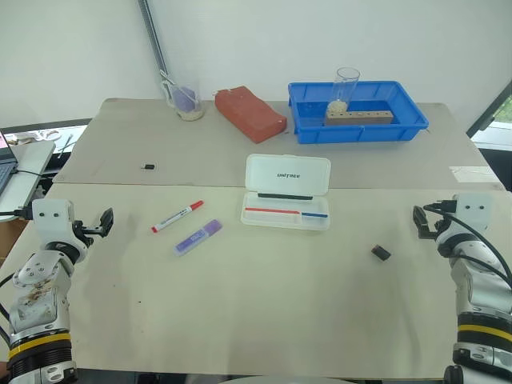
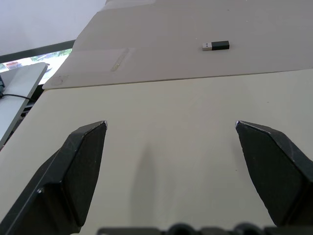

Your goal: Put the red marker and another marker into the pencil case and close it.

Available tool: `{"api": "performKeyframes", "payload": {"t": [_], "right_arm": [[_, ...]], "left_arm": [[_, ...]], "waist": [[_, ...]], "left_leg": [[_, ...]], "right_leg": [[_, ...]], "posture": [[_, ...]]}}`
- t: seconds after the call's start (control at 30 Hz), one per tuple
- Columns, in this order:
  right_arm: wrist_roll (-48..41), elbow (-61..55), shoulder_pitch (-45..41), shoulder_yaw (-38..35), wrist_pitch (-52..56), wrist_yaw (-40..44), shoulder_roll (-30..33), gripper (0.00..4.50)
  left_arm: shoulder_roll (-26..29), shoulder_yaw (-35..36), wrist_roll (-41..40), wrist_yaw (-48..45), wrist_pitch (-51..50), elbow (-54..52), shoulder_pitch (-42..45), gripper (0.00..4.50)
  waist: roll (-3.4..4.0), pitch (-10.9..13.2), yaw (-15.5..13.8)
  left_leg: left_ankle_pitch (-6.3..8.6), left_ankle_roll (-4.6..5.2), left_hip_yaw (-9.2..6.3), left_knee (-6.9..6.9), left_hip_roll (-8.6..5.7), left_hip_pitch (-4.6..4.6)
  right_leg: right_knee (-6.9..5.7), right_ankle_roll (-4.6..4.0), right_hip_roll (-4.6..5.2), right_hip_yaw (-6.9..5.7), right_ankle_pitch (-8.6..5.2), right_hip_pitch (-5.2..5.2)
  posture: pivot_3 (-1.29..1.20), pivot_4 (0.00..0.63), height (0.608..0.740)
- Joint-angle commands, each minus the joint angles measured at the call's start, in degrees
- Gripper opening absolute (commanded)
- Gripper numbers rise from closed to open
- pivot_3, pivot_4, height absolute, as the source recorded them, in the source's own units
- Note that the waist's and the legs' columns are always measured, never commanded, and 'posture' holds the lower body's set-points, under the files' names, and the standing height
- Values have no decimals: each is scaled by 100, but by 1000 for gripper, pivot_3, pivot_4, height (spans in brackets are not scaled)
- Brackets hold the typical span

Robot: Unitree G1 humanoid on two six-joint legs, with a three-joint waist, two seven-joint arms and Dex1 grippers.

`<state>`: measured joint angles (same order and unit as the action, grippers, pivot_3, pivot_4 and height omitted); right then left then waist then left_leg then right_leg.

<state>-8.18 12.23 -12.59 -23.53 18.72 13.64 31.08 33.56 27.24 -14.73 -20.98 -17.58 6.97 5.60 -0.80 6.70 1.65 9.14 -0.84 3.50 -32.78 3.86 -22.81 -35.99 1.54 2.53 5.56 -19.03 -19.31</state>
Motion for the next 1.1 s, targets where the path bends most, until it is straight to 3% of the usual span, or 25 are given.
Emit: {"api": "performKeyframes", "payload": {"t": [0.03,0.17,0.37,0.6,0.87,1.1], "right_arm": [[-39,-63,-165,-55,-220,7,116,4393],[4,-184,-181,105,-246,249,245,4393],[-337,-1102,-38,587,-27,1562,716,4393],[-1228,-2855,210,1081,862,2859,1195,4393],[-2049,-4570,449,1541,1875,3121,1315,4393],[-2075,-5096,565,1716,2174,2614,1097,4393]], "left_arm": [[141,200,-50,48,-15,-301,-60,4476],[186,249,-260,-55,-224,-582,-96,4476],[678,-119,-992,-1051,-989,-1398,231,4476],[1357,-1996,-932,-2709,-1229,-1882,1231,4476],[745,-4090,31,-4177,-160,-566,2772,4476],[-28,-5019,950,-4804,1152,1062,3470,4476]], "waist": [[0,0,7],[0,0,41],[0,1,43],[2,1,4],[-12,11,-73],[-13,11,-84]], "left_leg": [[0,0,0,0,0,0],[0,0,0,0,1,-1],[1,-1,1,2,1,-1],[3,-6,0,3,-3,-3],[-4,7,-7,2,-4,-8],[-6,11,-12,-12,-9,-44]], "right_leg": [[0,0,0,0,0,0],[0,0,0,-1,0,0],[1,0,1,-2,0,0],[11,0,1,-4,-1,3],[13,-1,-10,-1,-2,-3],[12,0,-11,-2,-1,-30]], "posture": [[0,150,740],[0,150,740],[0,150,740],[0,150,740],[0,150,740],[0,150,740]]}}
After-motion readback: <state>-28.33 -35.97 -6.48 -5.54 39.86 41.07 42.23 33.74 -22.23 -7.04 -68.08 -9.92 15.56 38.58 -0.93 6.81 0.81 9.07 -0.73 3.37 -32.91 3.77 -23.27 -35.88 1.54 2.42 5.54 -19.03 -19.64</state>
